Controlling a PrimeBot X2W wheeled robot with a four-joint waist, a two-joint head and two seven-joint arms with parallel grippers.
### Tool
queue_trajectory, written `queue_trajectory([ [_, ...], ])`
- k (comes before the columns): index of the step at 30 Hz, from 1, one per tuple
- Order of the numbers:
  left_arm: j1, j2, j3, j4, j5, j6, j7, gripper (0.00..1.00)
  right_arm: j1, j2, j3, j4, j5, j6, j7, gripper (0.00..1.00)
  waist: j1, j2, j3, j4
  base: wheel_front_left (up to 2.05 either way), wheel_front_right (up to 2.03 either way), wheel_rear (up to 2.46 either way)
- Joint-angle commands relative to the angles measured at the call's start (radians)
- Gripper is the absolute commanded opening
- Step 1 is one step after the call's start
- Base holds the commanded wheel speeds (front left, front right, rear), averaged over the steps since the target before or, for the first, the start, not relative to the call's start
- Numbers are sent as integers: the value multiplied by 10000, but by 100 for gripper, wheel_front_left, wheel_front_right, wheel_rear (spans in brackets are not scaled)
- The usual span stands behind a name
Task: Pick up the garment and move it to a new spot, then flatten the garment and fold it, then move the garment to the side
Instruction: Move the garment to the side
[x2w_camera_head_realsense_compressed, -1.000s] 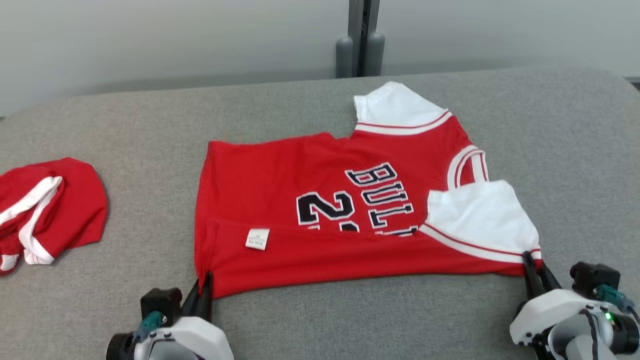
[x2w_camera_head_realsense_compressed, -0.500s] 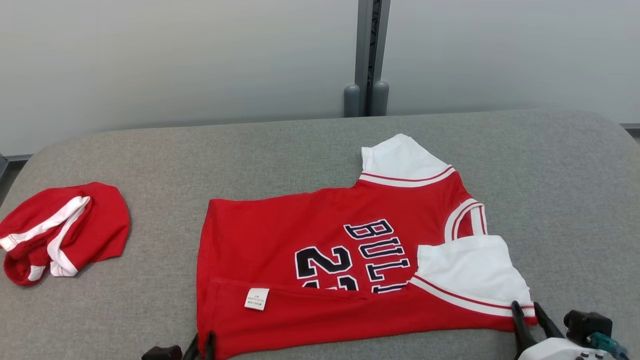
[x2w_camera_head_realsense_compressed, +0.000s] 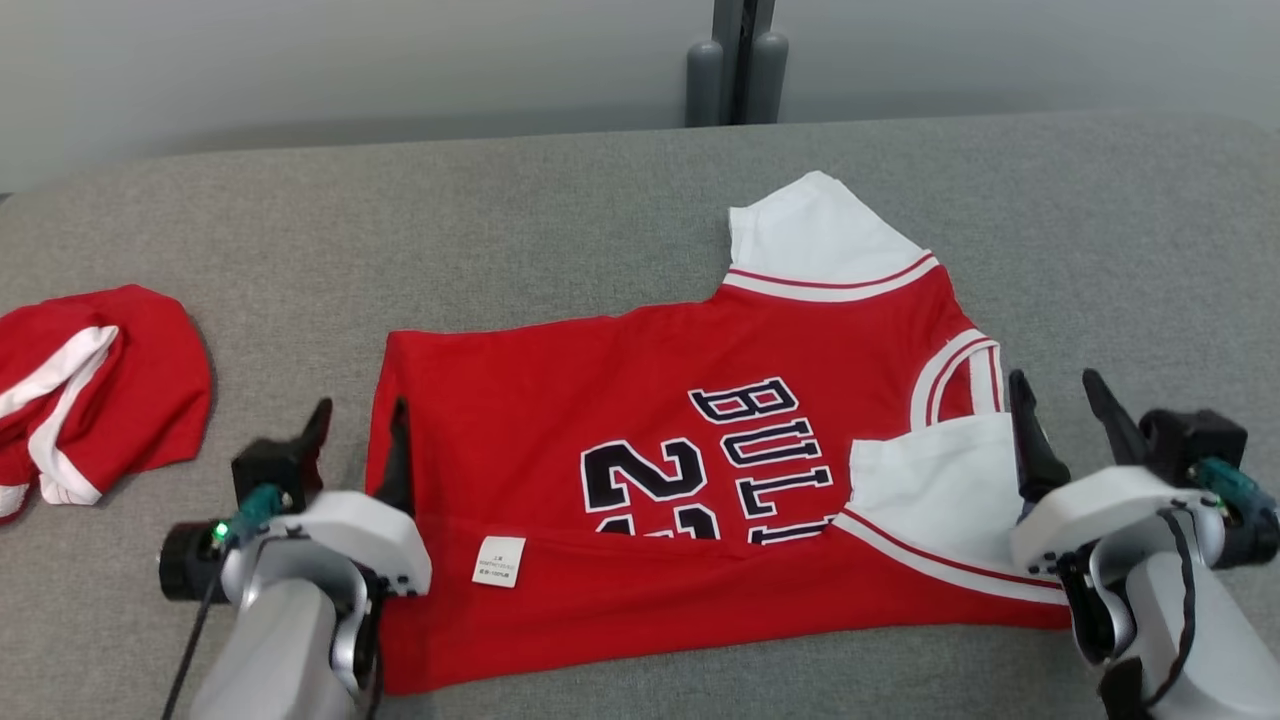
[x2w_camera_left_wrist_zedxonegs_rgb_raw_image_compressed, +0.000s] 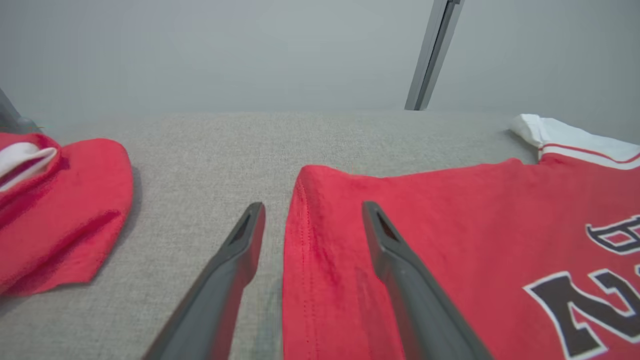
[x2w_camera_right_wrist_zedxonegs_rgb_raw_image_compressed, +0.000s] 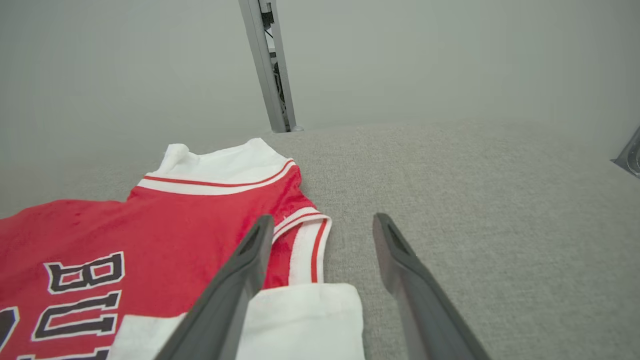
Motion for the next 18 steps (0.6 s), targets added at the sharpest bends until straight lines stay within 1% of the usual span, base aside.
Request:
queue_trajectory([
  [1,-552,169,51,367,96,72,116,100,-359,-91,121,38,-50,-3,-1,100,0,-1,348,-118,0,0,0],
  [4,-1582,331,78,1133,148,193,433,100,-1049,-92,455,60,-34,-3,-1,100,0,-1,691,-249,0,0,0],
  [9,-2752,392,55,2143,27,68,746,100,-1979,-187,1018,157,-21,-3,1,100,0,-1,1165,-402,0,0,0],
  [16,-3518,425,-98,3304,68,43,773,100,-2838,-307,1495,369,110,-3,-1,100,0,-1,1516,-432,0,0,0],
  [18,-3621,362,-173,3550,40,-73,715,100,-2960,-337,1571,383,160,-3,1,100,0,-1,1573,-406,0,0,0],
])
